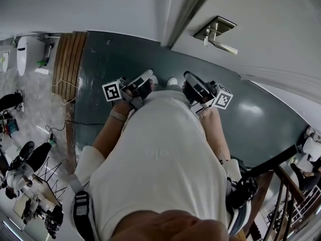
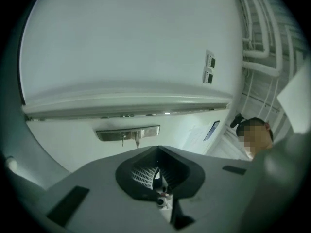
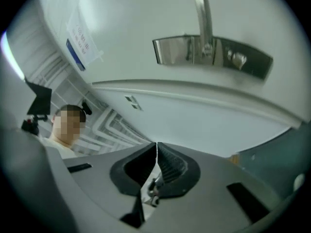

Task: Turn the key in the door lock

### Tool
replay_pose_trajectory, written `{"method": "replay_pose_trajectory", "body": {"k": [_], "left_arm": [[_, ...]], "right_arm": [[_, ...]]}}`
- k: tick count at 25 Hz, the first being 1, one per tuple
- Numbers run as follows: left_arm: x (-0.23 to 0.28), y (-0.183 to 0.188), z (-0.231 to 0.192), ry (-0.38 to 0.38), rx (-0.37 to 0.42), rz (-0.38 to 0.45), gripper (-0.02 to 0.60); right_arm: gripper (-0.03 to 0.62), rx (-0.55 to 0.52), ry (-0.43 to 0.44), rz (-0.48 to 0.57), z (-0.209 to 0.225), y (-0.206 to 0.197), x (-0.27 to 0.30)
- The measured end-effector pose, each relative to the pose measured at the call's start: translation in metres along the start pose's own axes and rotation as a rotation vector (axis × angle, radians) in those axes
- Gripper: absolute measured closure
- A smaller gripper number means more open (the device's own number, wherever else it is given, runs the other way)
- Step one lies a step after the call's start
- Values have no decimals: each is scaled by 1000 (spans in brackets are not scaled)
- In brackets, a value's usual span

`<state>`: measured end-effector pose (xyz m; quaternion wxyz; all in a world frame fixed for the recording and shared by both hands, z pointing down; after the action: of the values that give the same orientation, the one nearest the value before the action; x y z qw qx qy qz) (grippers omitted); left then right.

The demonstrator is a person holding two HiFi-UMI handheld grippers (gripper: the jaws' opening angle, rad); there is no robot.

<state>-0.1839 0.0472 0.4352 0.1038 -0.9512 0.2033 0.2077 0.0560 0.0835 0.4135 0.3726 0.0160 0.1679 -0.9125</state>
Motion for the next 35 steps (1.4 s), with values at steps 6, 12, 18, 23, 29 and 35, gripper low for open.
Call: {"method": "replay_pose_trajectory", "body": {"k": [6, 12, 18, 23, 29, 35], "left_arm": [[25, 30, -17, 111, 101, 68, 574], [57, 32, -33, 174, 102, 117, 574], [62, 17, -40, 221, 85, 114, 574], [53, 13, -40, 237, 78, 129, 574], [46, 11, -39, 237, 61, 163, 574], [38, 11, -47, 233, 25, 190, 574]], "right_arm": [[569, -509, -388, 44, 15, 60, 4], [569, -1147, -789, -26, 47, 83, -1], [560, -1601, -1074, -93, 72, 81, 3], [548, -1850, -1181, -123, 100, 77, 6], [536, -1976, -1266, -138, 118, 72, 17], [536, -1968, -1358, -85, 134, 86, 28]]}}
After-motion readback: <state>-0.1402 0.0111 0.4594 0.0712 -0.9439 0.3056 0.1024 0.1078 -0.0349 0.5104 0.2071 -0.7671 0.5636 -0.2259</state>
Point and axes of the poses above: the fingertips, and each gripper's own axes: x forward along the fingers, z to its right, y out of its top, the point moved 8 cm from there along -x, backward along the fingers, and after that the axes turned 10 degrees about -y, right-handed, at the moved point
